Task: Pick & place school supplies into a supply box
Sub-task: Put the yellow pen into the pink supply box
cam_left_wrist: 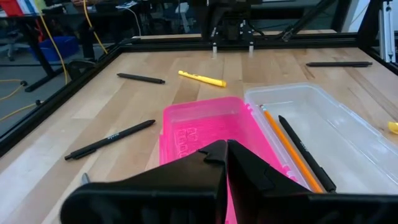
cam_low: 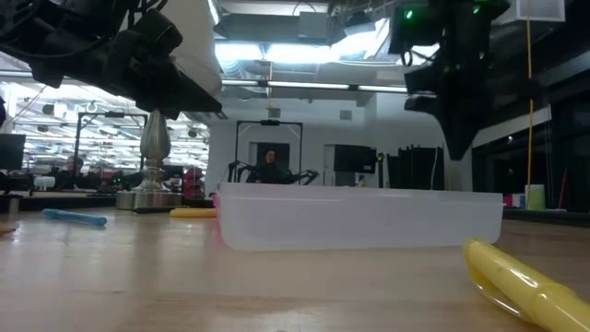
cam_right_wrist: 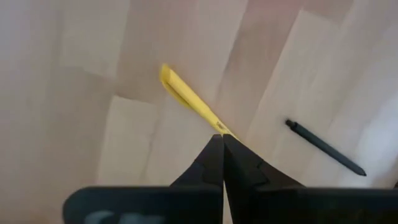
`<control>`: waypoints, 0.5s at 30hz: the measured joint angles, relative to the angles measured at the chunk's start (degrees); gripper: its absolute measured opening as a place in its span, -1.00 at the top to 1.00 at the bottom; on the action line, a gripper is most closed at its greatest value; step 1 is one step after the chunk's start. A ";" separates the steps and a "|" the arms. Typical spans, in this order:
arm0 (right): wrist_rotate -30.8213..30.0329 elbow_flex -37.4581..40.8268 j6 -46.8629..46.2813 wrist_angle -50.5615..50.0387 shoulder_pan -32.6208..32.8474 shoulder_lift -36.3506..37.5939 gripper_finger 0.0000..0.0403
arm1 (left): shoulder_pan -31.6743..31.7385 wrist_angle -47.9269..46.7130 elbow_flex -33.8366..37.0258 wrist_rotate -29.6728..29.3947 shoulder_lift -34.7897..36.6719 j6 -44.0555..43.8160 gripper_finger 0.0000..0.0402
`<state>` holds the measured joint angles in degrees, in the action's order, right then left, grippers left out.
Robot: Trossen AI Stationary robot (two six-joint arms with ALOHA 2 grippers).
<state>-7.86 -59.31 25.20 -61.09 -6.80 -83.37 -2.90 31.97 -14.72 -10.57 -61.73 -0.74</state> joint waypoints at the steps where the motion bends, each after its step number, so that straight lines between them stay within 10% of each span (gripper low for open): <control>1: 0.01 0.02 0.46 0.01 -0.63 -0.75 0.98 | 0.00 0.00 0.00 0.00 0.00 -0.01 0.98; 15: -0.06 1.44 0.51 4.12 -7.12 -7.75 0.95 | 0.00 -0.02 0.00 0.00 0.00 -0.03 0.97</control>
<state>-7.92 -57.87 25.71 -56.97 -13.91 -91.12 -2.90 31.94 -14.72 -10.57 -61.73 -0.78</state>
